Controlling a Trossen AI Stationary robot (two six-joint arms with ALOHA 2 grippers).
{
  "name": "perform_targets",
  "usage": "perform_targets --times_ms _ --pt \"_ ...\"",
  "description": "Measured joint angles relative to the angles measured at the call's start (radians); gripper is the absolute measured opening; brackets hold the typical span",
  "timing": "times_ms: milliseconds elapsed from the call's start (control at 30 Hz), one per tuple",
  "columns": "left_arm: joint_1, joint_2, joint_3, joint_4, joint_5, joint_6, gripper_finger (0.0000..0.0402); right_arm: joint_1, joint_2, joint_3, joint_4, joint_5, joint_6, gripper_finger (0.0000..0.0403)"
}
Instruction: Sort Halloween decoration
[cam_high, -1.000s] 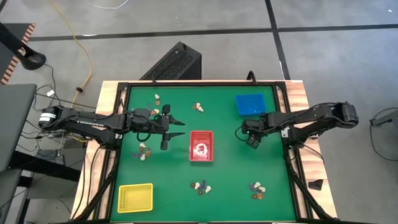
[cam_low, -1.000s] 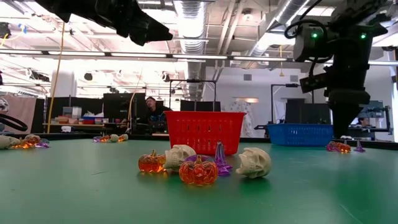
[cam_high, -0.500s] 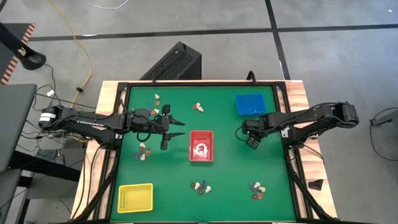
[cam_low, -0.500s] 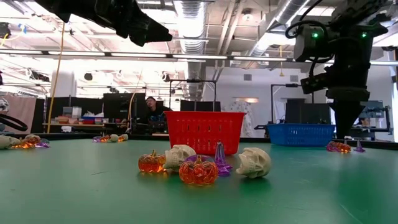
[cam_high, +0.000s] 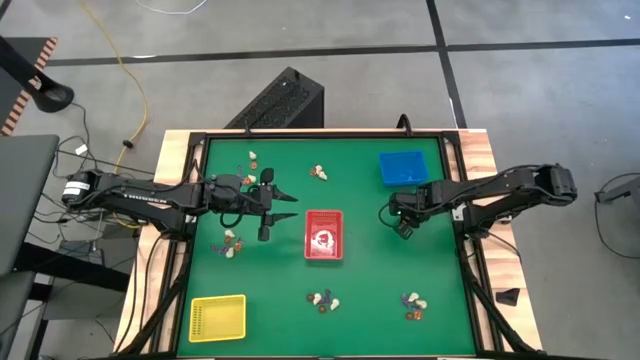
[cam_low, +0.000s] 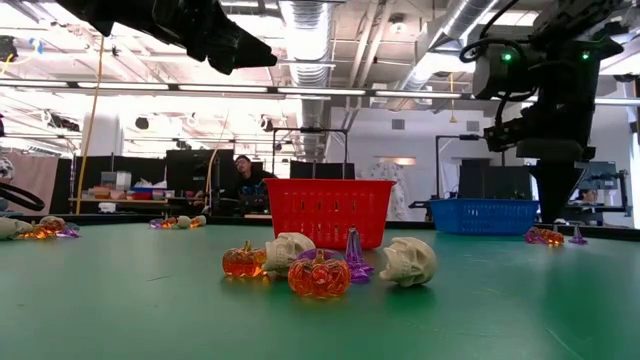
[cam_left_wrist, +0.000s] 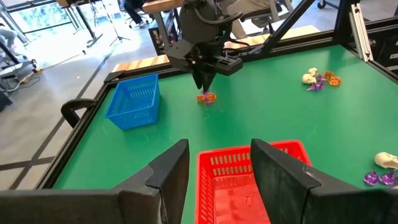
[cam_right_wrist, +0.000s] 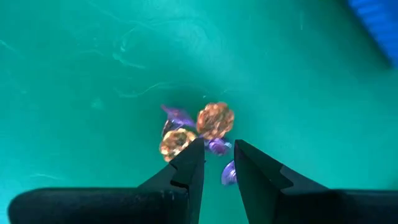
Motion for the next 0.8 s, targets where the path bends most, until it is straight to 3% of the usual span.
perform_targets --times_ms 533,800 --pt "0.000 0.000 0.000 0.000 0.000 0.000 0.0162 0.000 0.004 0.000 -0.004 0.000 0.179 0.0118" --pt "0.000 0.000 0.000 0.000 0.000 0.000 0.0162 -0.008 0.111 0.000 -0.004 0.000 0.206 0.0118"
